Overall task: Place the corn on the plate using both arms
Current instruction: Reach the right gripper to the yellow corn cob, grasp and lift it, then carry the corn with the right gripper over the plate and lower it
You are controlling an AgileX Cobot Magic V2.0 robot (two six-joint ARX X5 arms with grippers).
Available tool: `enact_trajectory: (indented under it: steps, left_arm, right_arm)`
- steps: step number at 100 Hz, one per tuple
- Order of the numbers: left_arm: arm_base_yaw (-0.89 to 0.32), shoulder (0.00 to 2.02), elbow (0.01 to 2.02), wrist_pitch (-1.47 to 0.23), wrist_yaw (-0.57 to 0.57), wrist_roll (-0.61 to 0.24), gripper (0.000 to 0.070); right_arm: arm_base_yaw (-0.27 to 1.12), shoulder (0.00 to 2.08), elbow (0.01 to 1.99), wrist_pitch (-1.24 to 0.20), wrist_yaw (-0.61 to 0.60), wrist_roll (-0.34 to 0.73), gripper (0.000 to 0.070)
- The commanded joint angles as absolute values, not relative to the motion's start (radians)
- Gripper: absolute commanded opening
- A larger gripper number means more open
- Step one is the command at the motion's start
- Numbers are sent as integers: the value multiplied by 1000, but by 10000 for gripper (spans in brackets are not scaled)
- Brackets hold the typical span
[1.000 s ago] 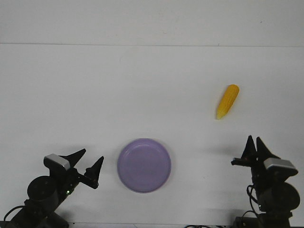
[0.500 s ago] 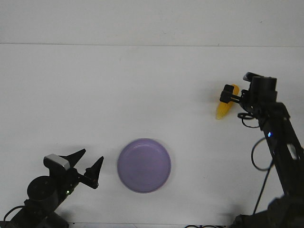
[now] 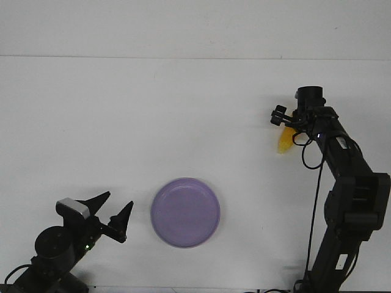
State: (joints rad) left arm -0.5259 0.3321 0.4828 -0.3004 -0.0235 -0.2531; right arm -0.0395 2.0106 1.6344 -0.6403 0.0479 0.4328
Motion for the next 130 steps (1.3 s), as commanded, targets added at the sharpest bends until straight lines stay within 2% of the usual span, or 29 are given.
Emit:
enact_trajectory:
  steps: [1,10,21,36,49,62,73,96,103,117,130]
  left_arm:
    - [-530,334,495,-294,-19,-252,499]
    - [-530,334,495,-294,-19,-252,499]
    - [-530,334,495,-294,-19,-252,499]
    - [-530,334,495,-294,-19,-252,499]
    - [-530,334,495,-294,-19,-252,499]
    - [-530,334,495,-294,-19,-250,499]
    - [-530,334,495,-294,-19,-250,499]
    - [-530,332,495,-289,-19,-250,502]
    - [-530,332,495,-283,-20,-250,501]
    - [-530,332,495,-281,-27,-250,502]
    - [-530,332,495,-275,-28,-250,501]
  right_arm:
    - [-41,2055,1657,-637,56,456,616]
    - [-43,2066,1657,-642,74,455,597]
    - [-43,2070,1657,-639,80,449,413]
    - [-43,2077,1657,-651,64,453,296]
    - [-45,2077,1657,-658,53,455,159]
    - [-46,2042,1657,-675,42,440,158]
    - [-45,1957,1657,-679,41,366,160]
    - [-7,1639,1656,-725,-5,207,161]
    - [20,1539,1654,-756,-28,190,161]
    - [127,1358,1589,-777,-91,185,163]
    - [324,1227,1430,-750,-89,186,163]
